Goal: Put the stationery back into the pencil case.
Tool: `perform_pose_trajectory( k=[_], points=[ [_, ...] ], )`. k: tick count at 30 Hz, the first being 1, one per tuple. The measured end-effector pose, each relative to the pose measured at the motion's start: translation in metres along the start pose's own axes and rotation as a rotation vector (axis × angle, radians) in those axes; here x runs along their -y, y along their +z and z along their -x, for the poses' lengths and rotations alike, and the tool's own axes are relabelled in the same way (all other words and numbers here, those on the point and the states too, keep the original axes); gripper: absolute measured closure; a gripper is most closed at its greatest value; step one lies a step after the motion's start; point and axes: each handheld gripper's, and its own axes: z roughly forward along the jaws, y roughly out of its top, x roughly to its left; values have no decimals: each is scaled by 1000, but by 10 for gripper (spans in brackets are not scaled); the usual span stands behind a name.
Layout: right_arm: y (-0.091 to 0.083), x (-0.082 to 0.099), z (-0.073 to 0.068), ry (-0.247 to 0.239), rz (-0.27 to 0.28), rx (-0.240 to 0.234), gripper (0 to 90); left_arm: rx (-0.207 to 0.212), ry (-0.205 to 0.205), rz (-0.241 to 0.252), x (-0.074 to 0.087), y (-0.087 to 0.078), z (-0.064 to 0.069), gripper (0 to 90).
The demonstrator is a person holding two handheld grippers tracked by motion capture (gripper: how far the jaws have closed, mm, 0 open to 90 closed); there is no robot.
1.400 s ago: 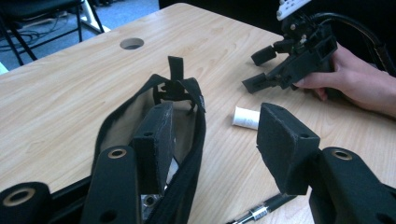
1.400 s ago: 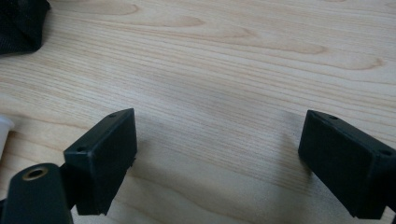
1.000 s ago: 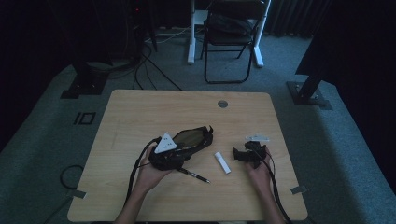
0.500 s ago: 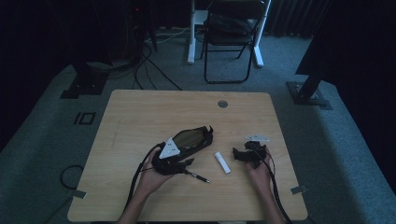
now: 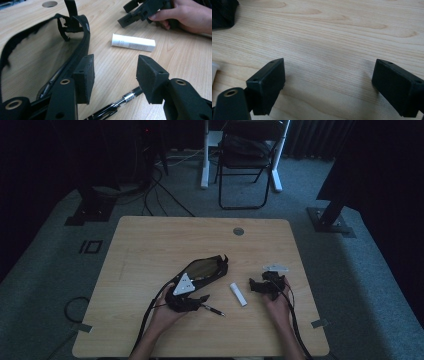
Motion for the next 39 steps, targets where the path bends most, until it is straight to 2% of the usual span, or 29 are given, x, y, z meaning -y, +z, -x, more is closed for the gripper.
perform_pose_trajectory(
  k=[14, 23, 28, 39],
  points=[
    [0, 0, 0, 0, 0, 0, 114, 30, -15, -66, 17, 16, 0, 466],
    [0, 0, 0, 0, 0, 0, 114, 48, -10, -101, 27, 25, -2, 446],
    [0, 0, 0, 0, 0, 0, 114, 47, -3, -125, 31, 28, -2, 454],
    [0, 0, 0, 0, 0, 0, 114, 76, 11, -164, 34, 38, 2, 508]
  ],
)
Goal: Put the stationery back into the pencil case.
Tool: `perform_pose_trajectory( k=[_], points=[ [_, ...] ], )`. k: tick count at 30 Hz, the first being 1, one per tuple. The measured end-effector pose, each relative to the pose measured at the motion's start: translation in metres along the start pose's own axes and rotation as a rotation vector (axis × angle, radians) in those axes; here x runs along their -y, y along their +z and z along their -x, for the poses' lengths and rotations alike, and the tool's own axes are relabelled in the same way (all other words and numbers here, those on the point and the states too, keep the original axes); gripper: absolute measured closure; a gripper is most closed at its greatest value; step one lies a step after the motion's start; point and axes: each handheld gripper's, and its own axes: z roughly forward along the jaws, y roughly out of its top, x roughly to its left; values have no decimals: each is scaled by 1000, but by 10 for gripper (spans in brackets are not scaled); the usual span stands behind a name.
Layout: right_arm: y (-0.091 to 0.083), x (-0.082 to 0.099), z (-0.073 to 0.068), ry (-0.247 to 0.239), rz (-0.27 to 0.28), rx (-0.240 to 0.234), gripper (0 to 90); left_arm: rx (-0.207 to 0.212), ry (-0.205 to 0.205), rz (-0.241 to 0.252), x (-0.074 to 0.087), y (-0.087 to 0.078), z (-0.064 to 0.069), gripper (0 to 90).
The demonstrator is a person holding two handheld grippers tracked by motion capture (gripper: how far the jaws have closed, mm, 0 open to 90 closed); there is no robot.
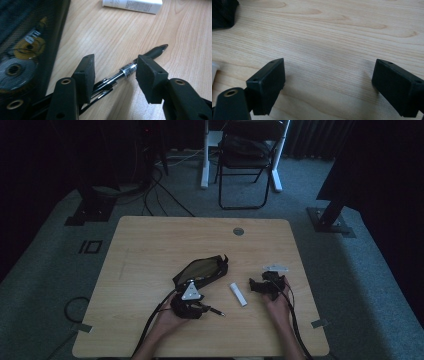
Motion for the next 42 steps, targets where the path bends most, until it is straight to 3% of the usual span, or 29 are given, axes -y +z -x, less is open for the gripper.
perform_pose_trajectory(
  k=[18, 23, 27, 36, 42],
  points=[
    [0, 0, 0, 0, 0, 0, 114, -25, 36, -35, -3, 3, 5, 766],
    [0, 0, 0, 0, 0, 0, 114, -27, 43, -39, -6, 6, 6, 724],
    [0, 0, 0, 0, 0, 0, 114, -30, 71, -49, -10, 9, 9, 715],
    [0, 0, 0, 0, 0, 0, 114, -2, 66, -62, -12, 9, 8, 786],
    [0, 0, 0, 0, 0, 0, 114, 12, 33, -60, -11, 8, 4, 794]
  ],
)
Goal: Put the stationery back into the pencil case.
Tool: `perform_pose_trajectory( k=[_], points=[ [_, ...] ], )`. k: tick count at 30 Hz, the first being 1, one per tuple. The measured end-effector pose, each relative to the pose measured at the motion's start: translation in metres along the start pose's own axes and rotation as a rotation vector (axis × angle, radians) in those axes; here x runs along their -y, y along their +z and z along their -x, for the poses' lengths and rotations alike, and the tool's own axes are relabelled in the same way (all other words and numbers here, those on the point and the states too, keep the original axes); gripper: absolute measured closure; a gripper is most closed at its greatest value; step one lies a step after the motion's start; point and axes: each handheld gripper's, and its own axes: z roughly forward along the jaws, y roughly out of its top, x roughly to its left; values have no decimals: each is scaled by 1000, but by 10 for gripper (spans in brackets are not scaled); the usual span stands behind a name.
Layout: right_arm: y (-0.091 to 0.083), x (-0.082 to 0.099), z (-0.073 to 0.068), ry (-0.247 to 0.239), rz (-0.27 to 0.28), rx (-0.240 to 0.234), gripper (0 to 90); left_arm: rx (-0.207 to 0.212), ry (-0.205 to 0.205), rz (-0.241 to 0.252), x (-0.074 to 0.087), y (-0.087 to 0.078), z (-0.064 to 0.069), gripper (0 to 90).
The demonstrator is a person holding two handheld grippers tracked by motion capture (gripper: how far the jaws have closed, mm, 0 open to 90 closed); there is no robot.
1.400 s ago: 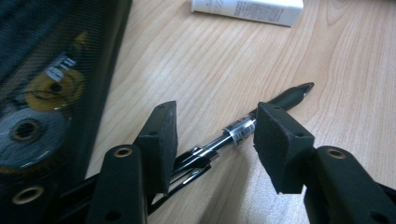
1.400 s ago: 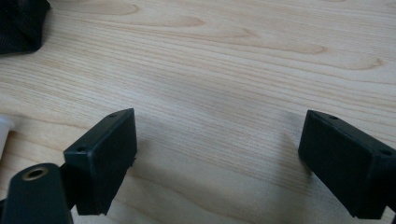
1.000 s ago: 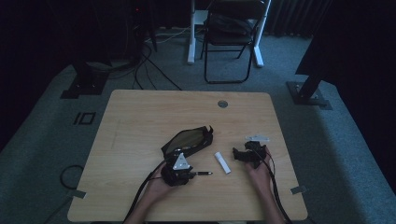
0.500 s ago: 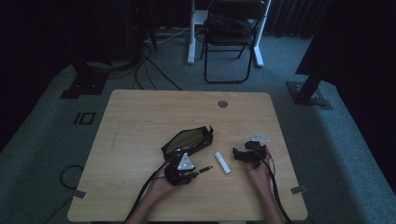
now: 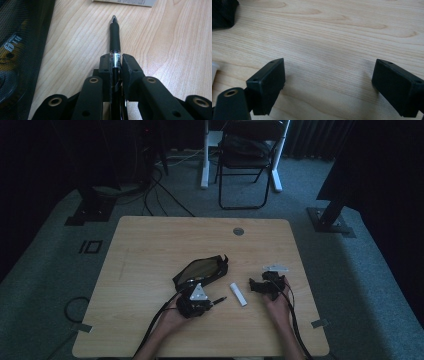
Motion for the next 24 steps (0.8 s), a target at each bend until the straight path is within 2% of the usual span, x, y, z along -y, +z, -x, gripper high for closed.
perform_pose_trajectory(
  k=[8, 19, 24],
  points=[
    [0, 0, 0, 0, 0, 0, 114, -14, -11, -3, 2, -3, -2, 795],
    [0, 0, 0, 0, 0, 0, 114, -3, -26, 39, -2, -14, -3, 794],
    [0, 0, 0, 0, 0, 0, 114, -4, -21, 57, -6, -21, -3, 794]
  ],
)
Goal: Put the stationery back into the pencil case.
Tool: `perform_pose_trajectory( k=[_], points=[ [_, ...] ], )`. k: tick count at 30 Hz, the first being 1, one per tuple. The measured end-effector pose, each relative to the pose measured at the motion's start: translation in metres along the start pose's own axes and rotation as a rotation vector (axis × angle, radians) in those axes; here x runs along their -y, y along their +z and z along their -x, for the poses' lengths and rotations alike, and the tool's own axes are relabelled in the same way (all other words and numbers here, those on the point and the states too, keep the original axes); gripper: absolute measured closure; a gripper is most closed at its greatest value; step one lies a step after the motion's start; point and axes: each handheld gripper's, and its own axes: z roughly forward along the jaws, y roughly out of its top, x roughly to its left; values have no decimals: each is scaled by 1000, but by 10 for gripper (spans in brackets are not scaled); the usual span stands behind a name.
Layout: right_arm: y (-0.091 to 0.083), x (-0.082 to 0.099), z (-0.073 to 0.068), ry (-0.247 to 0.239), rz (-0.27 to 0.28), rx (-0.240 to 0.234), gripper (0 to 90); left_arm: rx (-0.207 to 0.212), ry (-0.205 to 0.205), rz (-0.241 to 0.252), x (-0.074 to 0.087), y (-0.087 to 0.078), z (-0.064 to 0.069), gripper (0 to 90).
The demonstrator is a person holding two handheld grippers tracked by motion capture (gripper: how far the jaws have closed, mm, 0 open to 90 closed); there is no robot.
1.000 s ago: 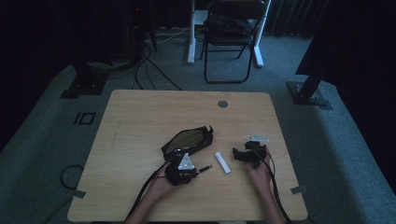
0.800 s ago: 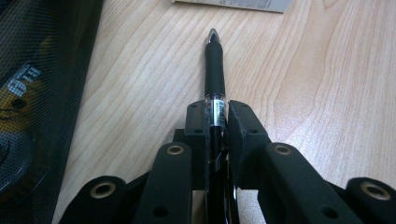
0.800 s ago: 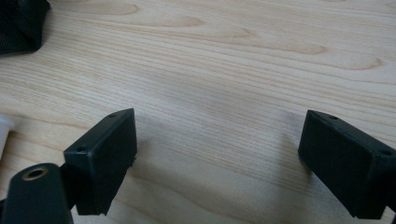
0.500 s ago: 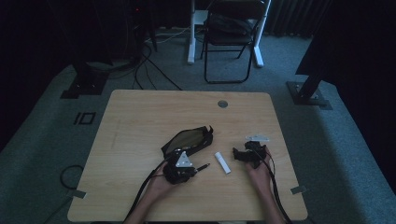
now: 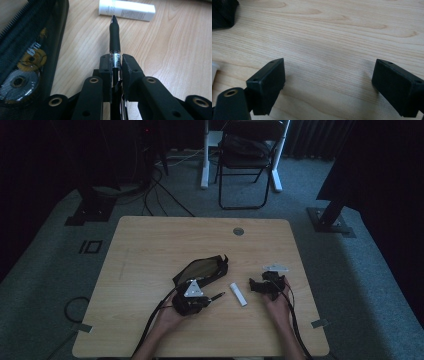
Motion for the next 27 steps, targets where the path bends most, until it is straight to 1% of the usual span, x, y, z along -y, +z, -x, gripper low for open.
perform_pose_trajectory(
  k=[11, 16, 23, 27],
  points=[
    [0, 0, 0, 0, 0, 0, 114, -2, 4, 22, -7, -10, 0, 794],
    [0, 0, 0, 0, 0, 0, 114, -1, 5, 40, -11, -16, 0, 794],
    [0, 0, 0, 0, 0, 0, 114, -3, 15, 52, -17, -21, 0, 794],
    [0, 0, 0, 0, 0, 0, 114, -9, 23, 65, -23, -24, -1, 794]
  ],
)
